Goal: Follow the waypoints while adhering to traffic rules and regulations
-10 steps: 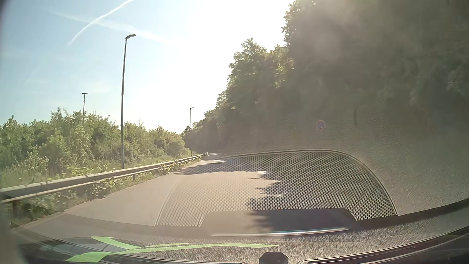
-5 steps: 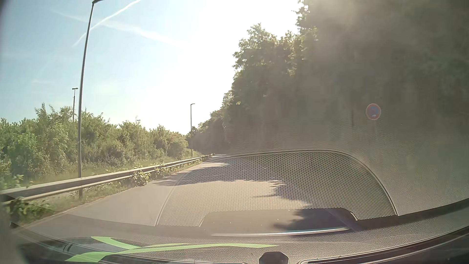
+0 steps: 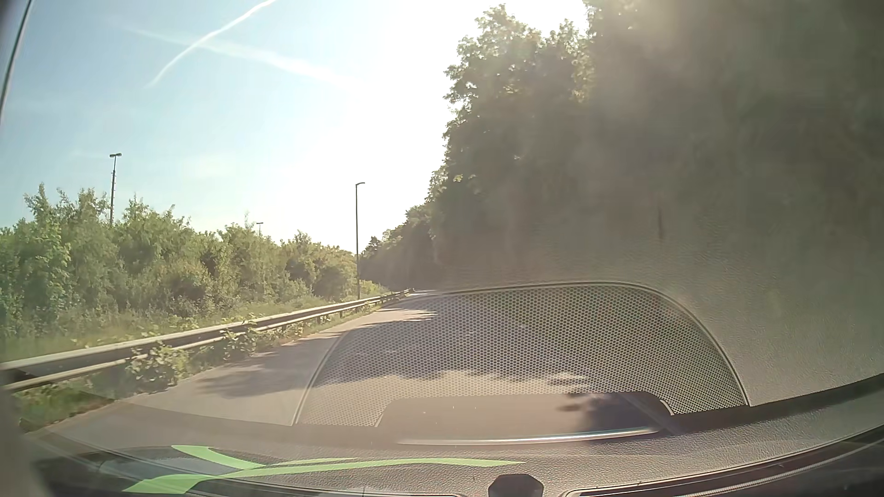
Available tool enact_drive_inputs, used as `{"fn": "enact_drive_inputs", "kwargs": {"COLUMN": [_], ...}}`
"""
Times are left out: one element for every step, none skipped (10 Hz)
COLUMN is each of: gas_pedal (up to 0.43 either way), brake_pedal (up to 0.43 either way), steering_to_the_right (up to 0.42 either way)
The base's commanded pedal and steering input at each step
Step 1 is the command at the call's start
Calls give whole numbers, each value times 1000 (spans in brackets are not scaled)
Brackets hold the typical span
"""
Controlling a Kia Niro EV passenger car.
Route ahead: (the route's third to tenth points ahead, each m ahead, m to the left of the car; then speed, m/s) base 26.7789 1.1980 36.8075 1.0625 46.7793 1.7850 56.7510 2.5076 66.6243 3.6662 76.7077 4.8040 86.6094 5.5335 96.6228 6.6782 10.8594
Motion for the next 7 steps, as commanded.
{"fn": "enact_drive_inputs", "kwargs": {"gas_pedal": [169,169,169,169,169,169,169], "brake_pedal": [0,0,0,0,0,0,0], "steering_to_the_right": [-14,-13,-13,-13,-15,-16,-16]}}
